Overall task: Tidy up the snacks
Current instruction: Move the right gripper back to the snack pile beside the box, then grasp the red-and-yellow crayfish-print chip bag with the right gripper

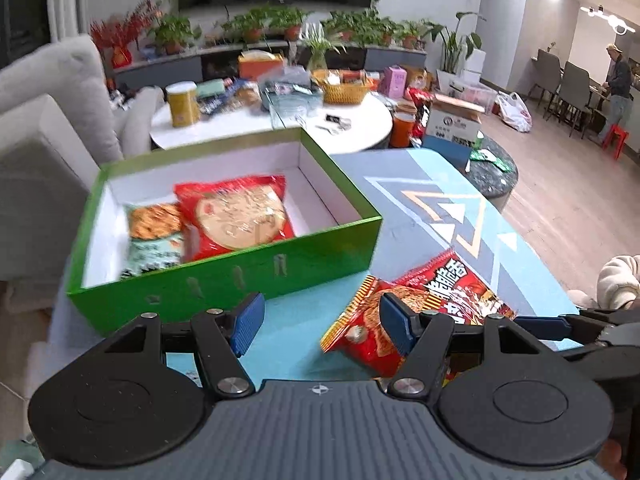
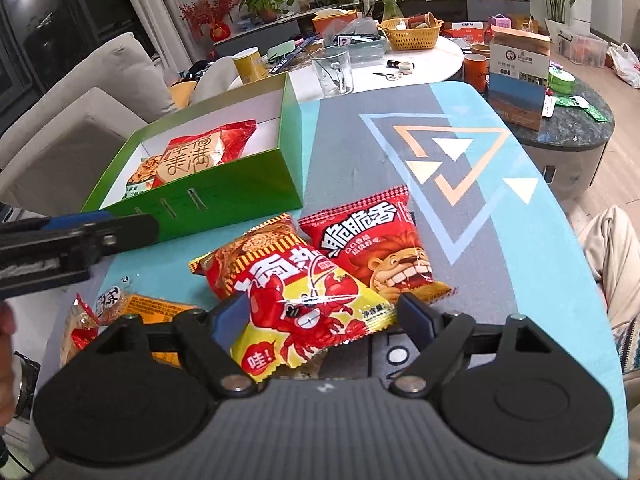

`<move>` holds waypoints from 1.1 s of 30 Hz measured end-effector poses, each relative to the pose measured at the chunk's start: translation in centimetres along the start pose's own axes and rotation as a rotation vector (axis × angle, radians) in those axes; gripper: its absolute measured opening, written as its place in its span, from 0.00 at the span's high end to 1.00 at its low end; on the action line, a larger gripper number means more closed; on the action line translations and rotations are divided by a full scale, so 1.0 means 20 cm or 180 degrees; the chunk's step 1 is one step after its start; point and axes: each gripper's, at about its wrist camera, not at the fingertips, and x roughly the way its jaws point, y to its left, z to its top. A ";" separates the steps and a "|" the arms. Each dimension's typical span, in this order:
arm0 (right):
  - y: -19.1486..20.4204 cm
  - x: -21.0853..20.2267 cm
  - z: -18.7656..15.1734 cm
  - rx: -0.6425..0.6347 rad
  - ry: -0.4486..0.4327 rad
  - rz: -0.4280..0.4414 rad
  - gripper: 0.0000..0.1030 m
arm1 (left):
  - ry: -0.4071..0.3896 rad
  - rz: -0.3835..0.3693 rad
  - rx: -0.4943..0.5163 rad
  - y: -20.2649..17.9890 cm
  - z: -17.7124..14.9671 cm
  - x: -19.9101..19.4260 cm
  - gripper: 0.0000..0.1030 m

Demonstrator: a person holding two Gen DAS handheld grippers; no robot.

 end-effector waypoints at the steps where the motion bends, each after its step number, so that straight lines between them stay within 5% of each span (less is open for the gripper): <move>1: -0.01 0.01 0.00 0.0018 0.0012 0.0003 0.42 | 0.0024 -0.0029 -0.0005 0.00 0.00 0.03 0.41; 9: -0.07 0.02 -0.02 0.0254 0.0053 0.0105 0.42 | 0.0346 -0.0398 -0.0292 0.00 -0.03 0.24 0.41; 14: -0.08 0.03 -0.02 0.0225 0.0011 0.0018 0.42 | 0.0310 -0.0464 -0.0252 -0.01 -0.09 0.24 0.40; 19: -0.08 0.06 -0.01 0.0176 -0.0063 -0.0262 0.42 | 0.0545 -0.0615 -0.0151 0.00 -0.15 0.23 0.42; 33: -0.03 0.04 0.05 0.0099 -0.0131 -0.0236 0.42 | 0.0242 -0.0365 0.0363 -0.08 -0.14 0.18 0.40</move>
